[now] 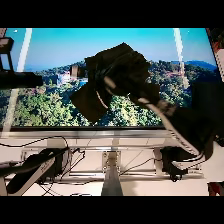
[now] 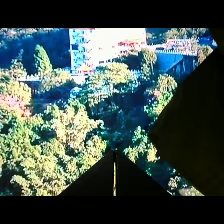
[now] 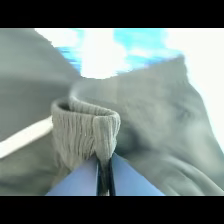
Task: Fold the clothes and pants, and hang the long-sleeved shirts on hangers.
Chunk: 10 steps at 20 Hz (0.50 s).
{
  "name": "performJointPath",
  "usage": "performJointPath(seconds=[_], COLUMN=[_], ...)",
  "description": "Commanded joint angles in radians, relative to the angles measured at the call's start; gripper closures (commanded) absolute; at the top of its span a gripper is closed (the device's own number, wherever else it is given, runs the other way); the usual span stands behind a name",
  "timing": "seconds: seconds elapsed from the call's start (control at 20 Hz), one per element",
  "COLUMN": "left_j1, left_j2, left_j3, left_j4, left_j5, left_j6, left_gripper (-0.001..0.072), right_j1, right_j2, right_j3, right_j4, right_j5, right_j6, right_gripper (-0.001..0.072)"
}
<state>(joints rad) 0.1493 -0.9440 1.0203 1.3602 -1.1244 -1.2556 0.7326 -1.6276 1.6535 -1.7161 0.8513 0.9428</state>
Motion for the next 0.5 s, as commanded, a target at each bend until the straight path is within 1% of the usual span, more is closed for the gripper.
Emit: performJointPath(seconds=[0.0, 0.05, 0.1, 0.15, 0.2, 0.25, 0.3, 0.35, 0.4, 0.45], left_j1=[0.000, 0.000, -0.002, -0.005, -0.011, -0.016, -0.029, -0.045, -0.066, -0.085], left_j2=[-0.006, -0.006, -0.006, -0.008, -0.010, -0.010, -0.010, -0.010, -0.010, -0.010], left_j3=[-0.114, -0.176, -0.238, -0.311, -0.383, -0.443, -0.499, -0.539, -0.571, -0.592], left_j4=[-0.035, -0.102, -0.201, -0.340, -0.485, -0.597, -0.689, -0.735, -0.743, -0.731], left_j5=[-0.004, -0.006, -0.006, -0.005, -0.001, 0.005, 0.013, 0.016, 0.018, 0.024], left_j6=[0.041, 0.048, 0.071, 0.092, 0.097, 0.097, 0.097, 0.097, 0.097, 0.097], left_gripper=[0.0685, 0.0685, 0.0686, 0.0685, 0.0685, 0.0639, 0.0343, -0.0013, 0.0031, 0.0031], right_j1=[-0.203, -0.279, -0.364, -0.452, -0.529, -0.599, -0.661, -0.709, -0.739, -0.758], right_j2=[0.135, 0.173, 0.204, 0.227, 0.237, 0.237, 0.233, 0.229, 0.228, 0.228], right_j3=[0.075, 0.075, 0.074, 0.074, 0.072, 0.072, 0.072, 0.071, 0.064, 0.056], right_j4=[-0.035, -0.034, -0.032, -0.010, 0.048, 0.127, 0.217, 0.287, 0.327, 0.341], right_j5=[0.092, 0.130, 0.187, 0.242, 0.282, 0.322, 0.362, 0.395, 0.410, 0.421], right_j6=[0.129, 0.159, 0.198, 0.248, 0.316, 0.381, 0.419, 0.427, 0.427, 0.427], right_gripper=[0.0685, 0.0685, 0.0685, 0.0685, 0.0685, 0.0685, 0.0685, 0.0686, 0.0685, 0.0685])
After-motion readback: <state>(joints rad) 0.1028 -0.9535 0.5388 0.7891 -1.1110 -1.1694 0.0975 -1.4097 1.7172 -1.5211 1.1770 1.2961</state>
